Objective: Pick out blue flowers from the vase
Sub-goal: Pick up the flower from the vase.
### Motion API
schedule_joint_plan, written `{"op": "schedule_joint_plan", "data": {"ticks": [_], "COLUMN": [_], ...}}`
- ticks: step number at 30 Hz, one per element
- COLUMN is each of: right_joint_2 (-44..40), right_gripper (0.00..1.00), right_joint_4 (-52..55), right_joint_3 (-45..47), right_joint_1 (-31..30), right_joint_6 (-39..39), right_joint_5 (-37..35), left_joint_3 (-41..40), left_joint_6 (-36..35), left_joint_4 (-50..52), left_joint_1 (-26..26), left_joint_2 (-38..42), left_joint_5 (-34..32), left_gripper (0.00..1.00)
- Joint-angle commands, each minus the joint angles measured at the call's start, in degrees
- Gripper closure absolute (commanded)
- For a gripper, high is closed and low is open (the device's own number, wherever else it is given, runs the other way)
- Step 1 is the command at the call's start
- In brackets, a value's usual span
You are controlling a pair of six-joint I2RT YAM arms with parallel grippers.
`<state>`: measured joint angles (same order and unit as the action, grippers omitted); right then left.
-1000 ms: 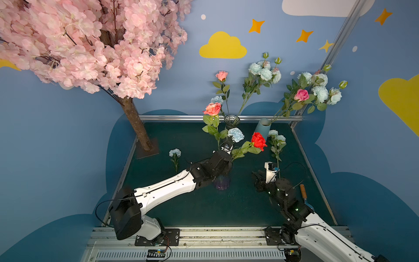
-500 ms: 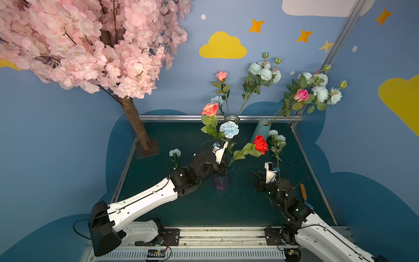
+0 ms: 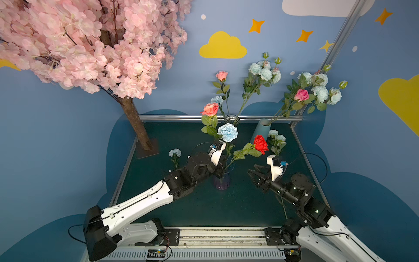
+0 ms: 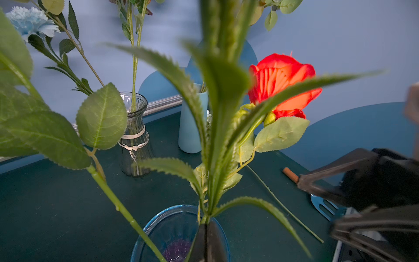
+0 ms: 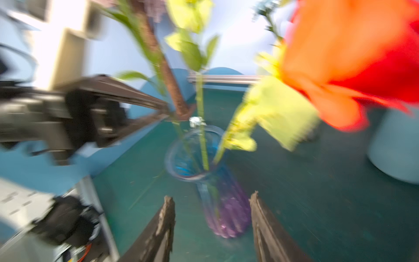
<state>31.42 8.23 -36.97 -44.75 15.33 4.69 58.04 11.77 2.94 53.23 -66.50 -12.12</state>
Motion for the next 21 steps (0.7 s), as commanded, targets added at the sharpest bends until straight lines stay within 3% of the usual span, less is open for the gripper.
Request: {"op": "schedule_joint_plan", "data": {"ticks": [1, 7, 21], "right_joint_2": [2.63, 12.25, 22.19], "right_gripper": [0.46, 0.45, 0.49], "right_joint_4": [3.75, 2.28, -8.3], "right_joint_3": [-3.61, -9.61, -11.98], "right_joint_1": [-4.26, -8.81, -9.0], "right_joint_6": [-2.85, -6.99, -10.21], "right_joint_5": [2.34, 0.28, -2.54], "left_joint_3": [-0.62, -1.76, -3.89], "left_joint_6": [-0.83, -0.92, -0.81], "left_joint_4": [-2.3, -3.54, -5.13], "left_joint_1": [-0.5, -0.71, -1.17], "left_joint_2": [1.67, 3.66, 5.66], "left_joint_5": [1.87, 3.45, 5.52], "left_gripper": [0.96, 0.96, 0.96]}}
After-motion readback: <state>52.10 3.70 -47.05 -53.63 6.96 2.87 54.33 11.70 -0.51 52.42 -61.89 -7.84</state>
